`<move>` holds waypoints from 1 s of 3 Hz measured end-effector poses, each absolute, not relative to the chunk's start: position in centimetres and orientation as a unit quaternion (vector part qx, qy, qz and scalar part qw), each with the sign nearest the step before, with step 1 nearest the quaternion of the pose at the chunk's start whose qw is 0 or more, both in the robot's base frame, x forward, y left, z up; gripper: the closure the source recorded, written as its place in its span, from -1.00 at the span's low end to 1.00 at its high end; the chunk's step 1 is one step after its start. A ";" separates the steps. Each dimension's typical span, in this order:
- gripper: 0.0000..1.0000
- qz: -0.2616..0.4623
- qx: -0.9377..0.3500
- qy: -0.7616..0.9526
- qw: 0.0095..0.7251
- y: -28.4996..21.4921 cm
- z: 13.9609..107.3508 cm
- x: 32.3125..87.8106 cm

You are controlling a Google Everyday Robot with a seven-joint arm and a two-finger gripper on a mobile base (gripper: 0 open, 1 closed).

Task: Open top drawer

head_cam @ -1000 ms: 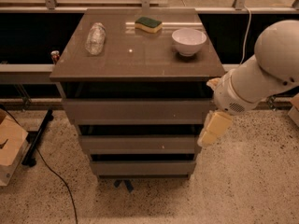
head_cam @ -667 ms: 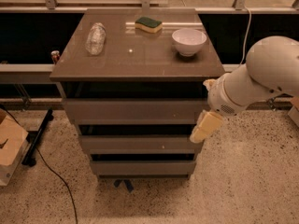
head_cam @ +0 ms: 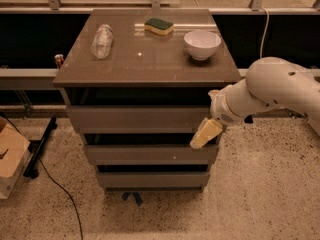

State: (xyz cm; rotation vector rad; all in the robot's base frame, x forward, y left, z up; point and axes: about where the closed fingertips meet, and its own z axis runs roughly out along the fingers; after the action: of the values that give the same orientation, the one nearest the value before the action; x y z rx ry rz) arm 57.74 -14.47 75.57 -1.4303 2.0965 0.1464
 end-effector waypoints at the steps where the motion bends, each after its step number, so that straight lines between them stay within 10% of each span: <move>1: -1.00 0.075 -0.531 0.788 0.302 -13.7 73.8 60.0; 3: -1.00 0.114 -0.542 0.786 0.275 -11.9 68.8 64.7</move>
Offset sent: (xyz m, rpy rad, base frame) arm 0.0727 0.0208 -0.0591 0.0872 0.0668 0.0269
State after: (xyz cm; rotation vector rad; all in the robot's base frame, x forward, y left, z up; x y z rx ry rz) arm 64.67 -11.91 68.78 -1.4573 2.1118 0.3062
